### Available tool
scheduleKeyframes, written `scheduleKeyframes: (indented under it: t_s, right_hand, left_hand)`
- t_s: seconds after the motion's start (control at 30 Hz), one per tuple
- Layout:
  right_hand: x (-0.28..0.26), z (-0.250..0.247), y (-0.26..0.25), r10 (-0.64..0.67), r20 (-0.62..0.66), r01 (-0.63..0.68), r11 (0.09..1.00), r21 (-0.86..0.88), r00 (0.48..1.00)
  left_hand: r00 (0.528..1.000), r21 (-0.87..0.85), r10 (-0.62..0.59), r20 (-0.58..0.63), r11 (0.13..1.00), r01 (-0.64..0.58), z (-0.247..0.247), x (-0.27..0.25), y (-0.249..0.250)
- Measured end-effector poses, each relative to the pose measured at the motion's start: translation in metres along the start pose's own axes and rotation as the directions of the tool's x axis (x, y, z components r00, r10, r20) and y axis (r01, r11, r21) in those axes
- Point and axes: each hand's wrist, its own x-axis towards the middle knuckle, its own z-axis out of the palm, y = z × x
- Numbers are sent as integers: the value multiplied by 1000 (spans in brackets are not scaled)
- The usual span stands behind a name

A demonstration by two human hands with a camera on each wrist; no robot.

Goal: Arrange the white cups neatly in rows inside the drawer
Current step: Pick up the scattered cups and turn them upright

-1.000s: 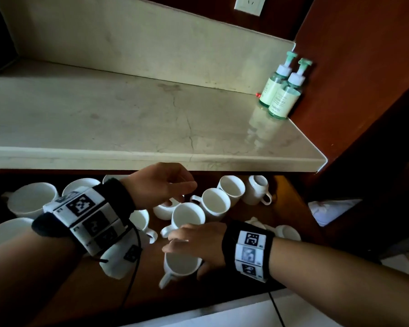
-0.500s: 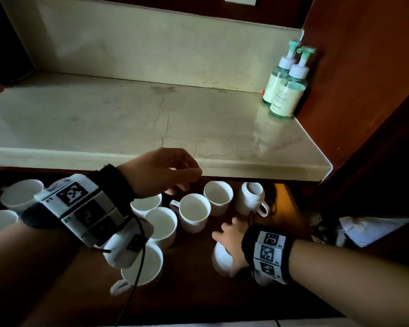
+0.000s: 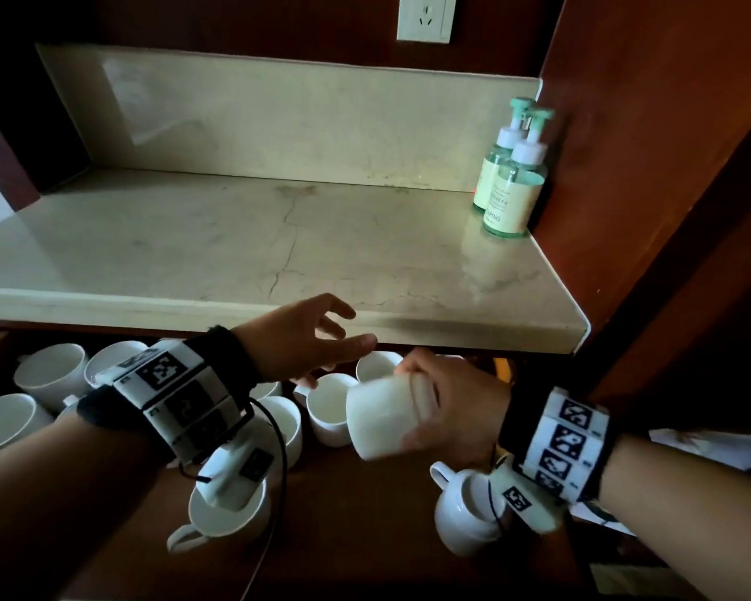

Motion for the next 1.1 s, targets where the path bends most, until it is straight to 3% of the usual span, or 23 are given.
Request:
scheduleKeyframes:
  t_s: [0.17,0.23,0.3,0.4,0.5,0.53,0.6,0.63,0.7,0.83,0.93,1.1]
  right_hand:
    - [-8,-12,11,-8,-183,74,931,358,983]
    - [-10,-9,14,-26,-214,114,905,409,977]
    - [-15,-5,16,-40,-240,147,884,443,970]
    - [-18,-4,19,-52,-280,179,873,454,959]
    - [-19,-9,25,-61,-222,160,873,461,973]
    - [-19,-13,28,-54,-193,136,887,441,980]
    - [-22,-23,35,7,-168,56,928,368,986]
    - [-24,-29,39,52,-178,7,949,316,983]
    - [-27,-37,48,113,-214,-64,973,223,970]
    - [-35,-33,59,140,-181,-126,988,89,973]
    - [-39,-14,53,121,4,-119,976,-182,993]
    - [-39,25,46,178,276,-19,868,-496,945]
  left_hand:
    - [982,-169,-101,158,977,128,23,2,11]
    - [985,-245,-106,137,960,137,30,4,11]
    - [985,-202,-118,128,969,142,36,6,8]
    - [975,-275,-129,180,945,175,44,8,7]
    - [986,-346,-80,149,930,128,50,13,9]
    - [994,-259,-50,95,963,74,52,15,8]
    - [998,129,56,-3,990,-55,59,20,4]
    - [995,332,95,-8,939,-87,64,22,0]
    - [997,569,68,45,819,-81,75,27,-12]
    - [988,756,13,151,642,-124,96,33,-31]
    - [974,821,12,227,536,-198,105,35,-39]
    - [949,900,-61,309,341,-271,120,45,-47]
